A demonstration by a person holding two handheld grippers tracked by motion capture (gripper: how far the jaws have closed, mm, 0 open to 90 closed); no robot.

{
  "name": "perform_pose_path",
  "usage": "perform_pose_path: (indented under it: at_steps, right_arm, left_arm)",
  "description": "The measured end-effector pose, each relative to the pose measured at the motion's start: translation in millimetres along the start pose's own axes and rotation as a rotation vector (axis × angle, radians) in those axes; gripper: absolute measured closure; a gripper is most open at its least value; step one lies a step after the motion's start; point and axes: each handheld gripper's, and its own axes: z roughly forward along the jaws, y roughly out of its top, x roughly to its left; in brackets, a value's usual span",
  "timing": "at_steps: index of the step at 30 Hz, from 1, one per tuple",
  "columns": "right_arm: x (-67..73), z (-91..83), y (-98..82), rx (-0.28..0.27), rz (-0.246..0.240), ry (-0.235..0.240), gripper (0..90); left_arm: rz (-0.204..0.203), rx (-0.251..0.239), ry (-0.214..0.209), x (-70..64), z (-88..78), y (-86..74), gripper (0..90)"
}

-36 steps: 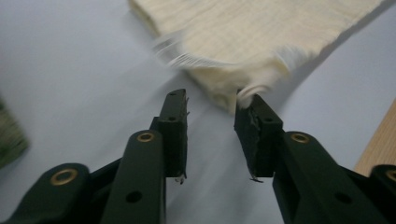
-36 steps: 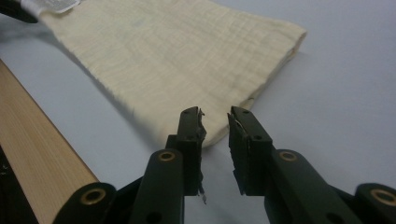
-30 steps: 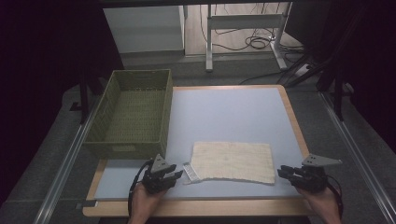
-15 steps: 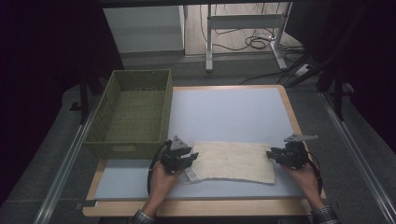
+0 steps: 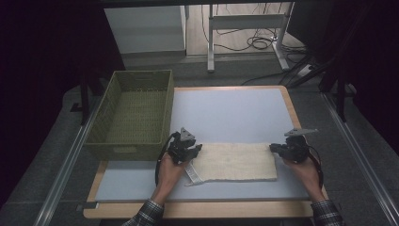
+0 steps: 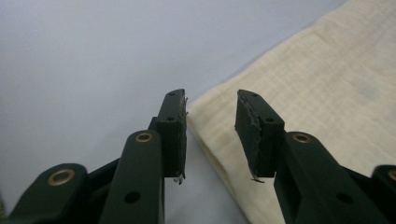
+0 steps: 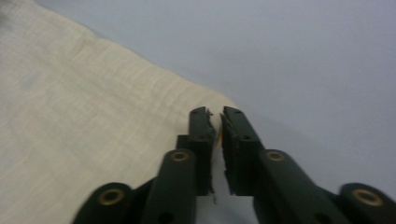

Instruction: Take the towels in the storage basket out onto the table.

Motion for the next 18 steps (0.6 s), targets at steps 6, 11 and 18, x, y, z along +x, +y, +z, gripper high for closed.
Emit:
perform_pose_path:
  at_steps: [6, 11, 18]
  right_arm:
    - [-3.1, -11.3, 6.1, -0.06, 0.004, -0.031, 69.3]
    - [-6.0, 3.9, 10.7, -0.041, 0.0, -0.024, 63.2]
    - [-4.4, 22.9, 0.1, 0.01, -0.004, 0.024, 84.4]
  left_arm:
    - [-0.006, 0.02, 0.0, 4.3, 8.5, 5.2, 63.1]
    - [-0.012, 0.043, 0.032, 9.4, 21.3, 10.1, 60.2]
    - [-0.059, 0.071, -0.039, 17.2, 33.1, 7.8, 68.6]
